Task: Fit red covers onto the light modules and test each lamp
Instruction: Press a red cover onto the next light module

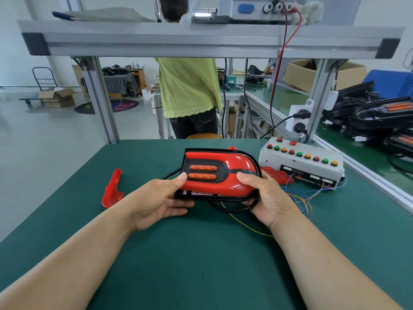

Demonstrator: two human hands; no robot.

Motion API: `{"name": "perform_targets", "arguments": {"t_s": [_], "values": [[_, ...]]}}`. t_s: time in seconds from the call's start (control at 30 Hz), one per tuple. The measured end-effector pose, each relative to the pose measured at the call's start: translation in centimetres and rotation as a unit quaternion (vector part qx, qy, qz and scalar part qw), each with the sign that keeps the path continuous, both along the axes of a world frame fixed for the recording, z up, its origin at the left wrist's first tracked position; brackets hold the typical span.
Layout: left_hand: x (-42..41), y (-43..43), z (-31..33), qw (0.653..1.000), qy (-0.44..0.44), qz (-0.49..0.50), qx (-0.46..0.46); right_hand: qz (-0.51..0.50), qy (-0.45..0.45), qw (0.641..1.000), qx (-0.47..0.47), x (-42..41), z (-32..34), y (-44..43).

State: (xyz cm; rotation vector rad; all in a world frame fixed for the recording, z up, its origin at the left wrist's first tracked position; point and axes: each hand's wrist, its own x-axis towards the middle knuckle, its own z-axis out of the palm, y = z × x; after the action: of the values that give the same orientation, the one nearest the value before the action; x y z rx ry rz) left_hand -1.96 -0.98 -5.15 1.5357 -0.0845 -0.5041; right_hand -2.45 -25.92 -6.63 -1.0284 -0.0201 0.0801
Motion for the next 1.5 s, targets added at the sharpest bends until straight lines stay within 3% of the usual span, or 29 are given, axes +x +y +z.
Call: {"name": "perform_targets", "arguments": {"t_s": [0.17, 0.37, 0.6, 0.67, 0.77, 0.93, 1.2, 1.5], "values": [[-0.2, -0.3, -0.1, 0.999, 0.003, -0.009, -0.048, 0.004, -0.003, 1.0, -0.001, -0.1, 0.0, 0.1], [-0.2, -0.7, -0.8, 0.996, -0.078, 0.039, 0.022, -0.007, -0.009, 1.0, 0.001, 0.0, 0.1, 0.3], [-0.3, 0.1, -0.1, 0.995, -0.084, 0.015, 0.058, 0.0, -0.006, 1.0, -0.005, -0.1, 0.1, 0.1], [-0.3, 0.3, 0.0, 0.975, -0.17, 0.056, 0.13, -0.007, 0.006, 1.0, -0.003, -0.1, 0.1, 0.1], [-0.3, 0.2, -0.3, 0.914, -0.308, 0.112, 0.238, -0.015, 0.027, 0.999, 0.013, 0.0, 0.0, 0.2], [-0.7, -0.4, -0.9, 0.871, -0.382, 0.131, 0.281, -0.012, 0.036, 0.999, 0.02, 0.2, -0.2, 0.4], [-1.1, 0.0, -0.3, 0.853, -0.423, 0.059, 0.3, -0.042, 0.09, 0.994, 0.05, 0.6, -0.3, 0.2], [-0.8, 0.3, 0.1, 0.858, -0.432, -0.004, 0.277, -0.042, 0.098, 0.994, 0.037, 0.5, -0.1, 0.2]]}}
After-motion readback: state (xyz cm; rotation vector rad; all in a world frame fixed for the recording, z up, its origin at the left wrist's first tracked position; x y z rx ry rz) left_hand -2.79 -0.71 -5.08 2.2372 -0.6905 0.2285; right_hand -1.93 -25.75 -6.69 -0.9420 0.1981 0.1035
